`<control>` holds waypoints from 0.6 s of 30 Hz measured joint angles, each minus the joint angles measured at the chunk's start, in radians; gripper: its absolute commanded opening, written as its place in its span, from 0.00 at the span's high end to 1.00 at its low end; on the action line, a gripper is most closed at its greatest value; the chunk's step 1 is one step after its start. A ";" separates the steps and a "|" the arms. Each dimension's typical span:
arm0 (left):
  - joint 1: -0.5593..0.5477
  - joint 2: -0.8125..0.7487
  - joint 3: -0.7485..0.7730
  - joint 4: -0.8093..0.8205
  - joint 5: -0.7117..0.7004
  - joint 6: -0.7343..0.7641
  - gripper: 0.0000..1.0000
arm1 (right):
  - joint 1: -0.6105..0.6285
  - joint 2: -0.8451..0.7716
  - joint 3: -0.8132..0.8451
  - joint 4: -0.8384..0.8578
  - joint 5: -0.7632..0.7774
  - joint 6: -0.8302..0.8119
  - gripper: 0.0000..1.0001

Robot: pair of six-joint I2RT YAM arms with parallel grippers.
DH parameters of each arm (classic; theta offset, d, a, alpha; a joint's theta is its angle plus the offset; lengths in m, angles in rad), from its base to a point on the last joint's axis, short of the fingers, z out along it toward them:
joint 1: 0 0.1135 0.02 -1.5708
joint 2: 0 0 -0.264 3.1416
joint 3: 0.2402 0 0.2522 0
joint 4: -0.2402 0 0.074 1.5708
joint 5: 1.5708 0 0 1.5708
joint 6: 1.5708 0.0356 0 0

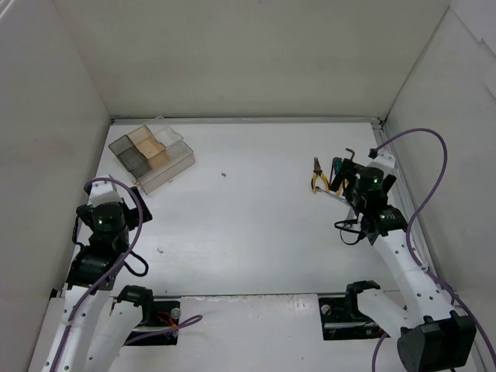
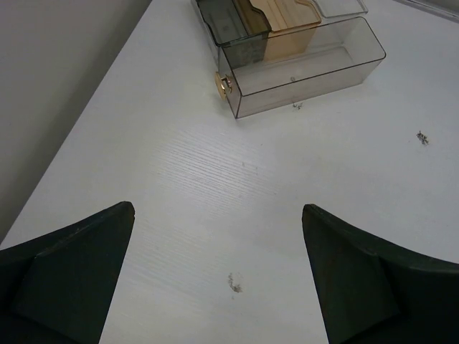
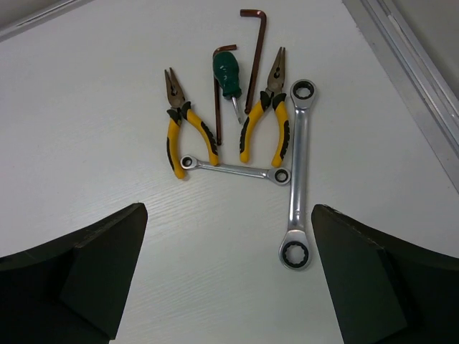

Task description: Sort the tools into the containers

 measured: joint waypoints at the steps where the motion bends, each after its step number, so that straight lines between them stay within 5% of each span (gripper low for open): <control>1: -0.002 0.000 0.000 0.000 -0.002 -0.001 0.00 | 0.000 0.003 0.000 -0.001 0.008 0.004 0.02; 7: -0.003 0.000 0.000 0.000 -0.002 -0.002 0.00 | 0.000 0.050 0.016 -0.051 0.059 0.030 0.05; 18: -0.003 0.027 0.003 -0.008 0.040 0.002 0.00 | -0.175 0.242 0.116 -0.145 0.084 0.113 0.40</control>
